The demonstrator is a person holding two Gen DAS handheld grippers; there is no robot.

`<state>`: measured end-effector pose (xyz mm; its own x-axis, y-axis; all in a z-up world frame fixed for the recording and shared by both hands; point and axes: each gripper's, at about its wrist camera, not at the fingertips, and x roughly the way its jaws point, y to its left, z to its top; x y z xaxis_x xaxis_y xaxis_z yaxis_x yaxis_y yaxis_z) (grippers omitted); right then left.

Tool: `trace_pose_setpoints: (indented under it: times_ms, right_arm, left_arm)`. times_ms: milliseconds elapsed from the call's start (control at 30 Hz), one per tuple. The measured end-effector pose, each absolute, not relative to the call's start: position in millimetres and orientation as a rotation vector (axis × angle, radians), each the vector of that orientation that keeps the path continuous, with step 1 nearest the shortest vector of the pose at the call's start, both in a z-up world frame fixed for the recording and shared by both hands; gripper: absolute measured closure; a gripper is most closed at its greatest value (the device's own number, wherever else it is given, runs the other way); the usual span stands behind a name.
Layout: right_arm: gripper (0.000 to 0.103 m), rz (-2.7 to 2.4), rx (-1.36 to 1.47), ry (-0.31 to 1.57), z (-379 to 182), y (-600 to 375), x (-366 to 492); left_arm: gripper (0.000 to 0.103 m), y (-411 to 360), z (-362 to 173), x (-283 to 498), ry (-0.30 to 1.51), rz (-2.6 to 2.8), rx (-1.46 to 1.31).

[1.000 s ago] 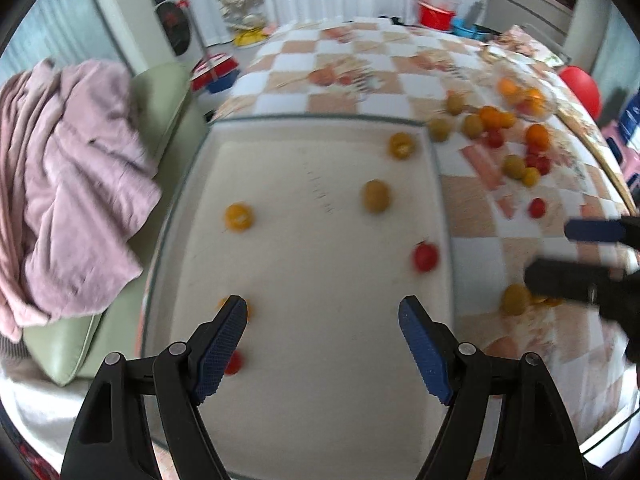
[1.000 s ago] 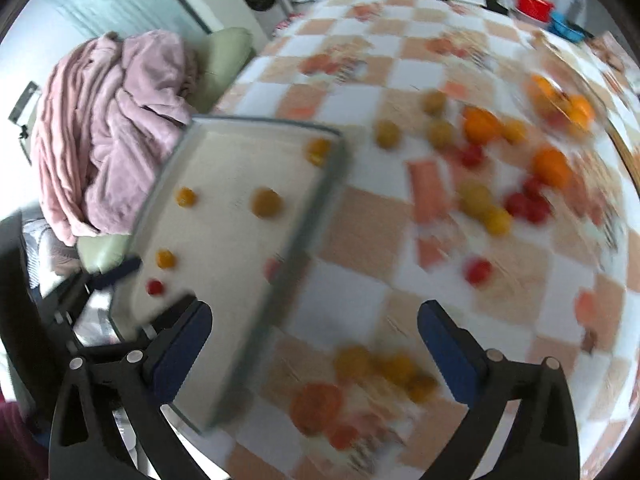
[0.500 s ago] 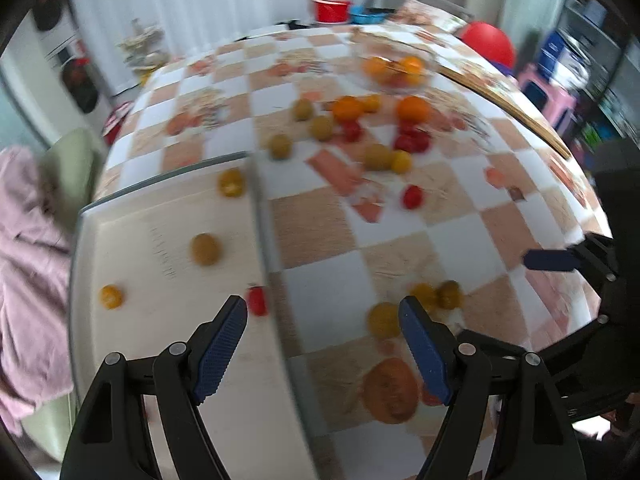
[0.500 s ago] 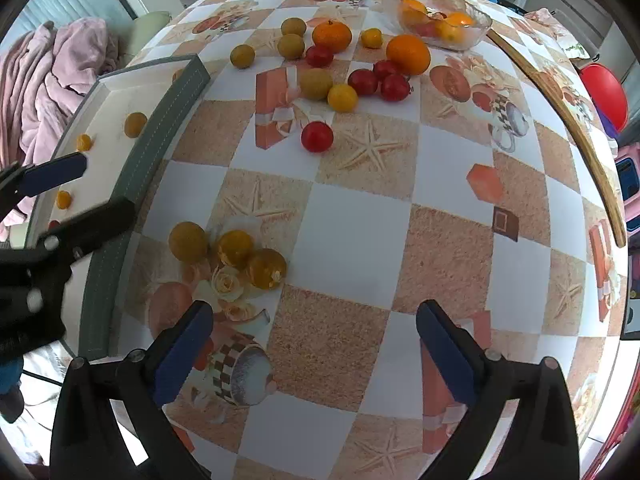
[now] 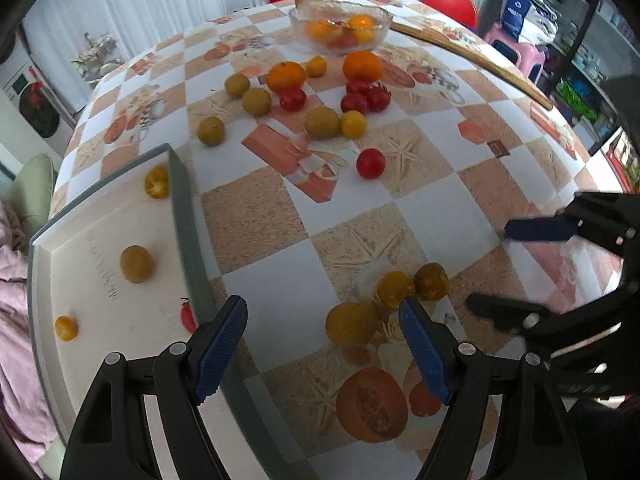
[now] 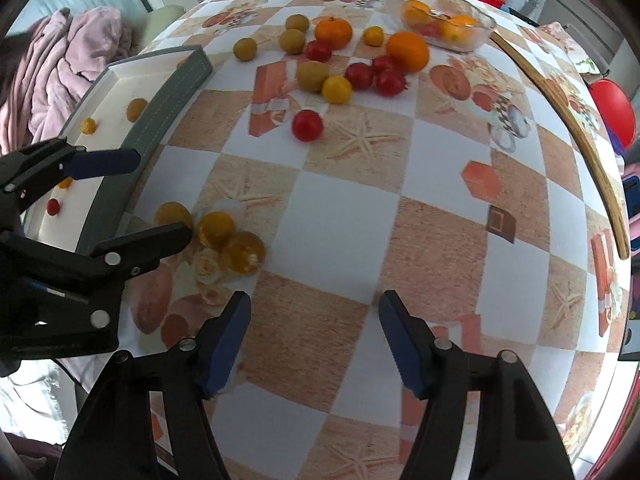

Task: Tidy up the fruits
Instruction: 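Close the left tool on a yellow plum while the right tool grasps a red cherry tomato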

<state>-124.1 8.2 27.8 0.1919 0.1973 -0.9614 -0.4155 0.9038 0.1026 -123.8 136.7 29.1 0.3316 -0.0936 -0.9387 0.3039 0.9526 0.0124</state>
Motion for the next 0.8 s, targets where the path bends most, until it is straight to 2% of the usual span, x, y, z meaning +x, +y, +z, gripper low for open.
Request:
trace_pose_setpoints:
  times_ms: [300, 533, 600, 633, 700, 733, 767, 800]
  right_arm:
    - [0.032, 0.433, -0.072, 1.283, 36, 11, -68]
    - [0.032, 0.444, -0.093, 1.264, 22, 49, -31]
    - [0.033, 0.448, -0.129, 1.252, 20, 58, -27]
    - [0.038, 0.445, -0.151, 1.246, 20, 60, -27]
    - [0.056, 0.430, -0.186, 1.232, 21, 62, -25]
    - [0.070, 0.428, -0.183, 1.233, 21, 60, -23]
    - [0.080, 0.431, -0.161, 1.244, 22, 57, -21]
    - [0.080, 0.433, -0.135, 1.256, 22, 53, -20]
  left_arm:
    - [0.024, 131, 22, -125, 1.215, -0.268, 0.189]
    - [0.024, 131, 16, -130, 1.236, -0.256, 0.140]
    - [0.028, 130, 14, -131, 1.242, -0.248, 0.127]
    - [0.035, 130, 12, -131, 1.245, -0.238, 0.130]
    - [0.037, 129, 13, -131, 1.235, -0.225, 0.125]
    - [0.044, 129, 13, -131, 1.232, -0.220, 0.121]
    - [0.053, 130, 15, -131, 1.230, -0.214, 0.118]
    - [0.058, 131, 16, -131, 1.231, -0.205, 0.111]
